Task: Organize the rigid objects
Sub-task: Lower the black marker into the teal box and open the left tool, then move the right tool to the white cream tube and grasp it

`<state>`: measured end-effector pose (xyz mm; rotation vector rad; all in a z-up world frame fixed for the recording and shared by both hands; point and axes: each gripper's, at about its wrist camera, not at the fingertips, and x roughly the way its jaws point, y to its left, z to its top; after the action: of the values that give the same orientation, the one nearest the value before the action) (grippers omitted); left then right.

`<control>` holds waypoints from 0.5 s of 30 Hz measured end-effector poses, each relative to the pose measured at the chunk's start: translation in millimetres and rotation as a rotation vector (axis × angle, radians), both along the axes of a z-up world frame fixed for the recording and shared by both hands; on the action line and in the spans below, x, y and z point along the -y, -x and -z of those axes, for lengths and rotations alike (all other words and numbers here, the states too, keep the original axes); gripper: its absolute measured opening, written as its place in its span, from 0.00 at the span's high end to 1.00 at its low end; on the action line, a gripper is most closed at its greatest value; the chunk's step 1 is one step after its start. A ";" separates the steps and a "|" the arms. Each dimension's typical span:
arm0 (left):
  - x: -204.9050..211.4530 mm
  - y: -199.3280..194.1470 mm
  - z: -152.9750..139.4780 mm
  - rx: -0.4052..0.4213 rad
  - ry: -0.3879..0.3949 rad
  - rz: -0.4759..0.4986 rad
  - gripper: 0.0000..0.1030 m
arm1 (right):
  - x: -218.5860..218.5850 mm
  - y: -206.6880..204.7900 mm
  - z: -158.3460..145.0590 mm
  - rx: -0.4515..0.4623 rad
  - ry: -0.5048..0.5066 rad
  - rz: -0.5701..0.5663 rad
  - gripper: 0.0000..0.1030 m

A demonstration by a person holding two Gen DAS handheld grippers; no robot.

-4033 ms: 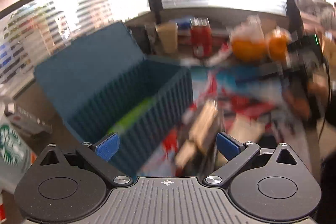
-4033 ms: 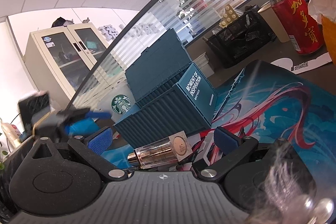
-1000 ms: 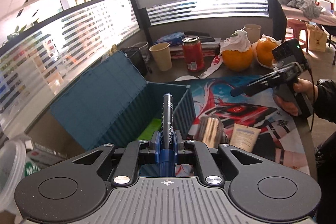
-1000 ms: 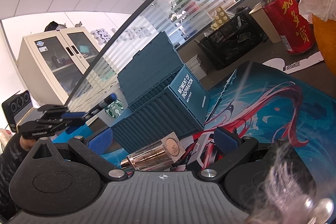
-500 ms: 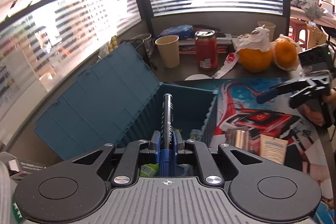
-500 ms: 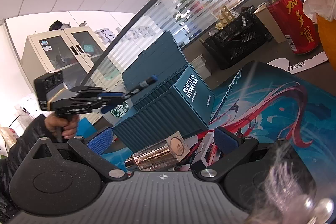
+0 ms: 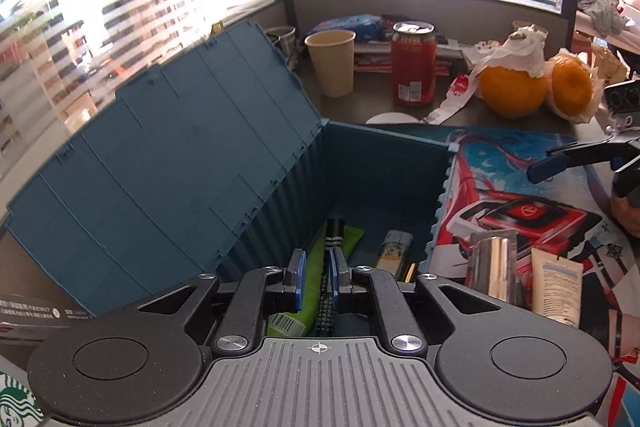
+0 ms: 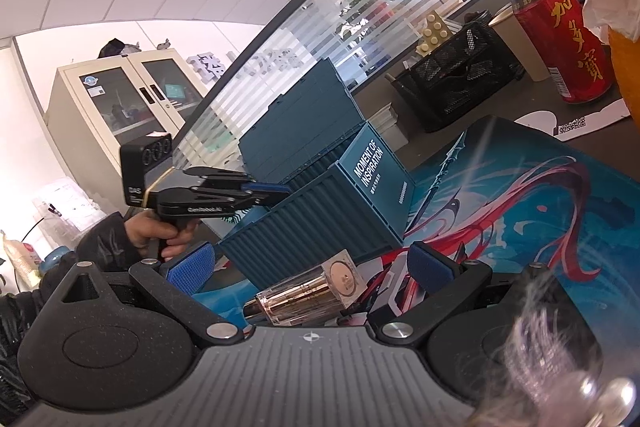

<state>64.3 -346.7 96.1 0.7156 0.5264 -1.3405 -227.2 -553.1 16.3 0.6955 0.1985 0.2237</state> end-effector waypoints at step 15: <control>-73.0 81.3 -42.5 0.061 0.203 -0.034 0.12 | -2.6 -5.9 0.0 -0.041 0.017 -0.018 0.00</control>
<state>-17.0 -273.7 138.7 0.5761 0.3456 -1.3149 -221.3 -550.5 16.3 0.6817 0.2459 0.2249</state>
